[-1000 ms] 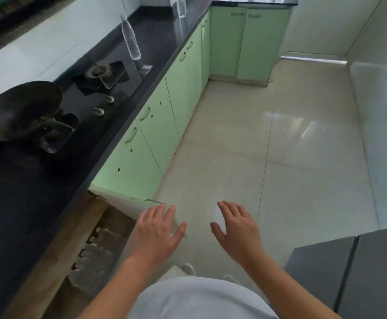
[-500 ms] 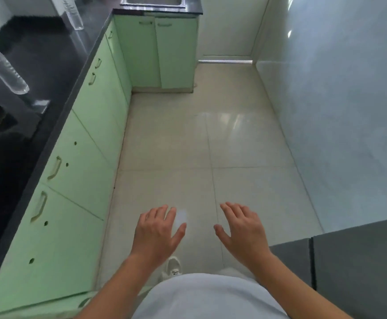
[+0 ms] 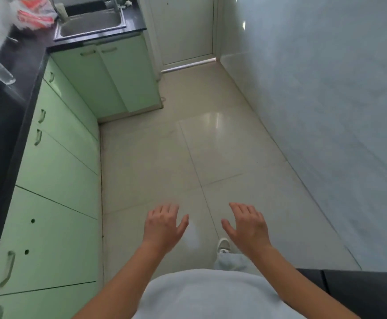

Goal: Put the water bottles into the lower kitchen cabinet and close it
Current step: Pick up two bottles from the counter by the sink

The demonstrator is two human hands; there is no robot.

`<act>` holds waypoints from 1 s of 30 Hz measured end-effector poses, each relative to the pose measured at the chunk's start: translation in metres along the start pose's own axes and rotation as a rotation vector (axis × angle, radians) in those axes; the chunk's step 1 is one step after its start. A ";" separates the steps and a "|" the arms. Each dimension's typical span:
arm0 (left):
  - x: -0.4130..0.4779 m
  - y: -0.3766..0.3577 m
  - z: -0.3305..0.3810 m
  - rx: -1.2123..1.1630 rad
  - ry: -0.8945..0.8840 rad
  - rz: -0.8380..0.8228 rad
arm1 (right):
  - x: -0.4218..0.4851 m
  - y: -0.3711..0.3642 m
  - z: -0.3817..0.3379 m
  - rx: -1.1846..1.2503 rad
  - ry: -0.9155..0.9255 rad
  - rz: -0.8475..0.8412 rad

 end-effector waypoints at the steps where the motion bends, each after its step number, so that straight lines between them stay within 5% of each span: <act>1: 0.012 0.000 -0.007 0.016 0.008 0.002 | 0.018 -0.002 0.000 0.000 0.019 -0.012; 18: 0.111 0.046 -0.160 0.089 0.323 0.084 | 0.256 -0.002 -0.180 0.066 0.509 -0.014; 30: 0.312 0.059 -0.262 -0.059 0.128 0.097 | 0.401 0.014 -0.245 0.012 0.229 0.024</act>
Point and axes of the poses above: each hand's wrist, its own x-axis towards the middle knuckle, its own y-axis out of the back of the hand, z = x × y, the point moved 2 cm from there along x, towards the middle knuckle, and after that the axes turned 11 degrees about -y, right-handed, at the moved point
